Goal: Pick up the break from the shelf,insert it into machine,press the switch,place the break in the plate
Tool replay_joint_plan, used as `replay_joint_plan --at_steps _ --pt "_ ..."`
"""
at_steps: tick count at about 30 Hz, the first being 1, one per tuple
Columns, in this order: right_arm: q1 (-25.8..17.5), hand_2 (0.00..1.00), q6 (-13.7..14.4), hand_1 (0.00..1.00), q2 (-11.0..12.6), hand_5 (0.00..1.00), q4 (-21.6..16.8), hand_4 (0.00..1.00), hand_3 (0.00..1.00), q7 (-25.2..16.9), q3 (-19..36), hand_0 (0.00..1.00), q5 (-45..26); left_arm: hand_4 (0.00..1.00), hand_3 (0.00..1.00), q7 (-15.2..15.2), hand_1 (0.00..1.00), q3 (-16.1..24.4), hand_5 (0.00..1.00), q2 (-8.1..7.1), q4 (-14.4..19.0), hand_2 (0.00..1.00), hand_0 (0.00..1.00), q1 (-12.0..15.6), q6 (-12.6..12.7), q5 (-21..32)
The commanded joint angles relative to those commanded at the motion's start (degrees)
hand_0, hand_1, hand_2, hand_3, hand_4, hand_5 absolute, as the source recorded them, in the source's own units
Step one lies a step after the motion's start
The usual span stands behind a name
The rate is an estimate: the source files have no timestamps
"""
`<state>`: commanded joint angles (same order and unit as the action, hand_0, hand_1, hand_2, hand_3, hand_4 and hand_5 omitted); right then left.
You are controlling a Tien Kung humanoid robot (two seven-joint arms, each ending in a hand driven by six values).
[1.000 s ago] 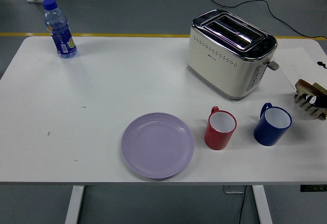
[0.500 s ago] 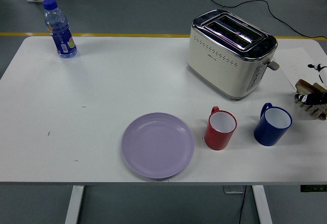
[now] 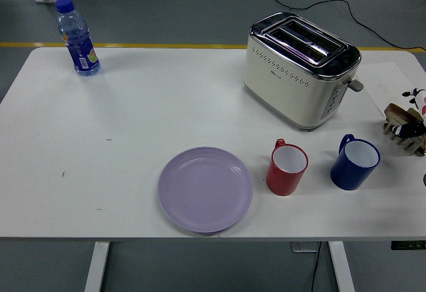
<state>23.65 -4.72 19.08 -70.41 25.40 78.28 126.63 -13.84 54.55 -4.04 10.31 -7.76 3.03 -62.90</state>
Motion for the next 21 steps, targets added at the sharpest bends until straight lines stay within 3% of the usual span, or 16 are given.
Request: replay_joint_plan --at_steps 1,6,7,21 --pt "0.07 0.599 0.31 0.578 0.07 0.182 0.14 0.795 0.73 -0.04 -0.14 0.55 0.03 0.287 0.562 0.0 0.692 -0.01 0.829 0.0 0.0 0.674 0.683 0.02 0.0 0.02" --pt "0.67 0.599 0.69 0.578 0.35 0.182 1.01 0.795 0.73 0.27 -1.08 0.55 0.38 0.287 0.562 -0.03 0.692 0.12 0.829 -0.01 0.0 0.674 0.683 0.06 -0.04 -0.23" --pt "0.76 0.547 0.8 0.51 0.35 0.154 1.15 0.755 0.668 0.36 -1.23 0.45 0.35 0.287 0.562 -0.02 0.692 0.07 0.829 -0.02 0.0 0.674 0.683 0.06 -0.03 -0.17" --pt "2.89 0.489 1.86 0.447 0.24 0.09 4.18 0.685 0.596 0.87 -4.09 0.385 2.11 0.287 0.561 0.09 0.692 -0.23 0.83 -0.1 0.0 0.674 0.682 -0.12 0.06 0.5"
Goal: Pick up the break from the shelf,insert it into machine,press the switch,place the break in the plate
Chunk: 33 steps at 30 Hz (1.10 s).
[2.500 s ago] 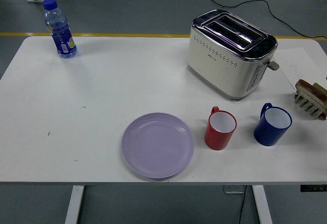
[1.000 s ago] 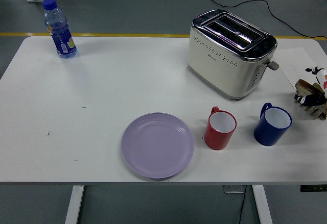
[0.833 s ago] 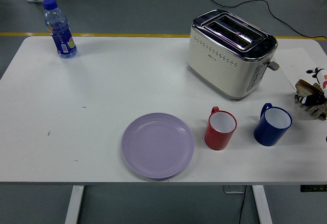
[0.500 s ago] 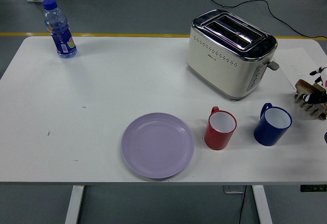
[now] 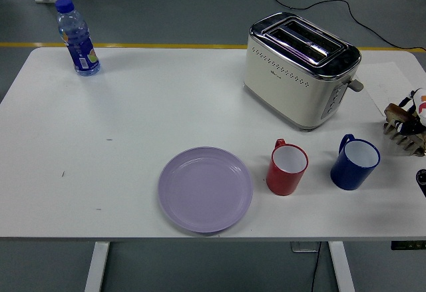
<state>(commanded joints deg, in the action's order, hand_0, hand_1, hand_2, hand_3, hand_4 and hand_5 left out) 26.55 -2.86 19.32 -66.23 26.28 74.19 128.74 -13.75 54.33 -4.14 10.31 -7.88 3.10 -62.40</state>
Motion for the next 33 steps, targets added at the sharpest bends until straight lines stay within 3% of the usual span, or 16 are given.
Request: replay_joint_plan --at_steps 3,4,9,10,21,33 --pt "0.39 0.489 0.51 0.447 -0.01 0.09 0.65 0.685 0.596 0.12 -0.57 0.385 0.58 0.287 0.561 -0.01 0.692 0.05 0.83 -0.02 0.0 0.674 0.682 -0.06 0.01 -0.02" --pt "0.55 0.461 0.82 0.394 0.02 0.027 0.91 0.578 0.541 0.21 -0.88 0.333 0.88 0.288 0.56 -0.02 0.691 0.07 0.831 -0.02 0.0 0.674 0.683 -0.1 0.02 -0.04" --pt "0.96 0.461 1.18 0.394 0.02 0.027 1.97 0.578 0.541 0.19 -1.2 0.333 1.26 0.288 0.56 -0.01 0.691 0.01 0.831 -0.03 0.0 0.674 0.683 -0.15 0.04 0.1" --pt "0.99 0.459 1.06 0.395 -0.01 0.002 2.18 0.511 0.535 0.16 -1.22 0.309 1.26 0.287 0.561 -0.02 0.691 0.0 0.83 -0.03 0.0 0.674 0.682 -0.16 0.03 0.07" --pt "1.15 0.455 1.98 0.391 0.25 0.002 2.15 0.477 0.53 -0.06 -1.4 0.291 1.26 0.287 0.562 -0.09 0.691 0.14 0.829 0.01 0.0 0.674 0.682 -0.15 0.0 -0.26" --pt "1.35 0.442 3.44 0.379 2.31 0.002 -0.31 0.433 0.518 -0.12 -0.82 0.31 1.26 0.287 0.56 -0.09 0.692 0.12 0.83 -0.11 0.0 0.674 0.683 -0.22 -0.03 -0.26"
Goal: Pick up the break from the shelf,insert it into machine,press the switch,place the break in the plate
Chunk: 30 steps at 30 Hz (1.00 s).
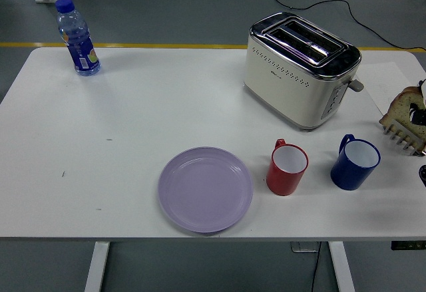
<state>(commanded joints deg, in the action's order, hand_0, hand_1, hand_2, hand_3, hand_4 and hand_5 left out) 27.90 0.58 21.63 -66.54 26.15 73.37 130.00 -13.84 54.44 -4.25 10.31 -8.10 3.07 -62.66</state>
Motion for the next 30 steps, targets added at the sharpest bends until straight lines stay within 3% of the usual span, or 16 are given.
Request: replay_joint_plan --at_steps 15,18,20,30 --pt "1.04 0.413 -0.31 0.34 4.27 0.002 -6.68 0.391 0.503 1.92 0.42 0.301 0.0 0.287 0.56 -0.09 0.691 0.43 0.83 -0.03 0.0 0.674 0.683 0.04 -0.03 -0.56" --pt "2.22 0.413 -0.03 0.34 5.63 0.002 -9.1 0.391 0.503 2.79 0.19 0.301 -0.23 0.287 0.56 -0.11 0.691 0.47 0.83 -0.07 0.0 0.674 0.683 0.1 -0.03 -0.59" --pt "3.15 0.386 0.09 0.295 6.31 0.002 -10.32 0.337 0.483 3.12 0.1 0.296 -1.04 0.287 0.559 -0.14 0.692 0.49 0.83 -0.11 0.0 0.674 0.683 0.1 -0.03 -0.59" --pt "7.82 0.365 -0.54 0.254 8.01 0.002 -12.4 0.328 0.469 4.04 -1.25 0.281 -4.82 0.287 0.561 -0.25 0.692 0.59 0.83 -0.31 0.0 0.674 0.683 0.15 -0.05 -0.63"
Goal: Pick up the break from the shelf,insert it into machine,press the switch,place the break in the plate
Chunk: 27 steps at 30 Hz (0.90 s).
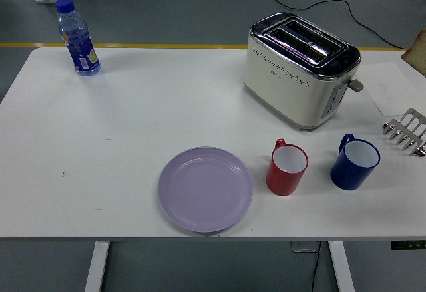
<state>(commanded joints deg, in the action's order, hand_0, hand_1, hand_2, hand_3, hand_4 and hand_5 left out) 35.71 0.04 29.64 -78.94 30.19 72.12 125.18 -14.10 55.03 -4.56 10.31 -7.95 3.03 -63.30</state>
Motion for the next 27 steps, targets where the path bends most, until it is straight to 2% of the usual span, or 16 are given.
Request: replay_joint_plan --at_steps 1,7,8,19,20,27 --pt "0.63 0.354 -0.05 0.238 -0.01 0.002 -0.13 0.366 0.461 0.06 -0.27 0.261 -0.67 0.287 0.561 -0.02 0.692 0.02 0.831 -0.01 0.0 0.674 0.683 0.03 -0.01 -0.05" --pt "3.23 0.354 -0.22 0.238 -0.33 0.002 -0.61 0.366 0.461 0.26 -1.38 0.261 -2.58 0.287 0.561 -0.13 0.692 0.17 0.831 -0.04 0.0 0.674 0.683 0.13 -0.05 -0.4" --pt "3.88 0.346 -0.27 0.226 -0.49 0.002 -0.62 0.405 0.452 0.29 -1.58 0.245 -2.65 0.287 0.561 -0.15 0.692 0.21 0.831 -0.05 0.0 0.674 0.683 0.17 -0.05 -0.45" --pt "10.87 0.34 -1.43 0.209 -2.11 0.002 0.06 0.391 0.445 1.34 -4.64 0.234 -4.75 0.287 0.561 -0.18 0.692 -0.19 0.828 -0.27 0.0 0.674 0.683 0.0 -0.03 0.05" --pt "11.66 0.336 -1.55 0.203 -2.35 0.002 0.24 0.365 0.44 1.42 -5.01 0.23 -5.24 0.287 0.561 -0.17 0.691 -0.22 0.829 -0.31 0.0 0.675 0.683 -0.06 -0.02 0.13" --pt "16.46 0.333 -2.23 0.203 -6.03 0.002 3.6 0.365 0.438 2.02 -6.54 0.229 -5.87 0.288 0.561 -0.07 0.692 -1.01 0.828 -0.31 0.0 0.675 0.683 -0.05 0.19 1.24"
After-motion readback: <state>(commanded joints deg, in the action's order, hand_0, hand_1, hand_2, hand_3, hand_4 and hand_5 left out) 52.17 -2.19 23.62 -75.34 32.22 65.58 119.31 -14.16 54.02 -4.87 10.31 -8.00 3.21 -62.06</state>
